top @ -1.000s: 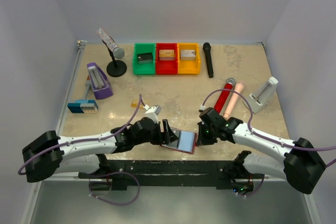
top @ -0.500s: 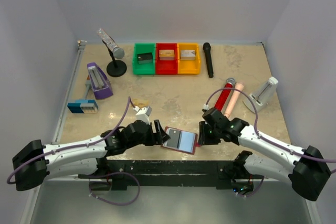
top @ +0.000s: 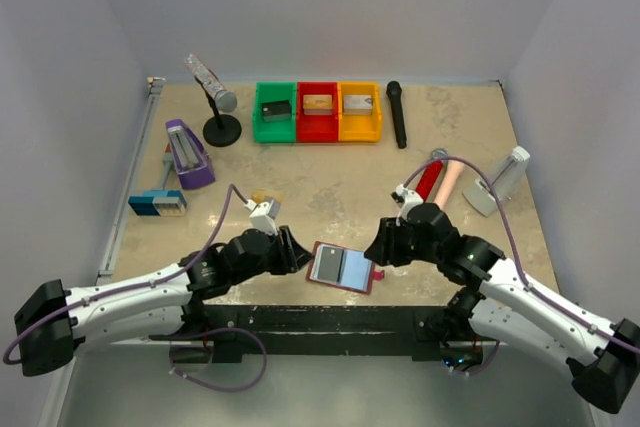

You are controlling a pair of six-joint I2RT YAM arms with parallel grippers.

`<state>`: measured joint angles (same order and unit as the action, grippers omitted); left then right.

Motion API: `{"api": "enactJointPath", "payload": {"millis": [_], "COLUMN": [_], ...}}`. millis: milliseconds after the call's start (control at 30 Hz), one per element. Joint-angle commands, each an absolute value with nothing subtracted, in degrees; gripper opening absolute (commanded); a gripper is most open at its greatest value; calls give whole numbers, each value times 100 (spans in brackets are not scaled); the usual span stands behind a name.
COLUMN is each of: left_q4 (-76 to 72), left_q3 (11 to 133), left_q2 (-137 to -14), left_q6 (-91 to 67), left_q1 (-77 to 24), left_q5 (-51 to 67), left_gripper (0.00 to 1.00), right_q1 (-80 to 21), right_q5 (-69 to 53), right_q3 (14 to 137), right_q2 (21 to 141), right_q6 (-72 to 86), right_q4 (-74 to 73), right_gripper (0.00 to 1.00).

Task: Take the credit cards out of the card holder
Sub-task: Remove the credit card from the card holder.

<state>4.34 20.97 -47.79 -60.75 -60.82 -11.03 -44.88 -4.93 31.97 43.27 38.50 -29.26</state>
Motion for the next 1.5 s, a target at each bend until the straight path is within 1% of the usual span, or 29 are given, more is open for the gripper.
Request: {"api": "enactJointPath", "payload": {"millis": [0,33,100,133,233,333,533,767,1267,1367,1467], "left_q4": [-377,-456,-623,-728,-1097,-1432,-2108,-2294,-2417,-2505,-2531], "left_q3": [2197,2232,2285,2303,2329,2347,2276,2048,1354,1266,1204], "left_q2": [-5070,-5176,-5422,-5545,-5914,-6336,-7039,-7453,-7392,-7252,-6953], "left_q6": [-5582,-5503,-5388,-5353,-5353,-5388,-5528,-5722,-5976,-5994,-6003], "left_q1": [-5977,-5950,-5898,-5871,-5792,-5757,-5739,-5739,-5739,-5739,-5739], "left_q5": [-695,-590,-431,-352,-159,-27,167,150,18,26,-132], "left_gripper": [30,22,2,0,0,0,0,0,0,0,0], "right_q1": [-4465,-4456,-4456,-4456,-4456,-4456,-4456,-4456,-4456,-4456,-4456], "right_q5": [-1273,-1422,-1844,-1985,-2171,-2250,-2259,-2075,-1749,-1758,-1688], "right_q3": [2401,2373,2495,2470,2172,1908,1442,1239,1081,1169,1379], "right_q2": [4139,4279,4691,4902,5570,6080,6697,6741,6469,6232,5846], "right_q6": [4313,4376,4316,4359,4736,5000,5229,5177,5036,5027,5027], "right_q4": [-472,-361,-290,-116,771,1474,2223,2128,1600,1442,1047], "right_gripper": [33,29,23,20,18,18,17,17,17,18,23]}}
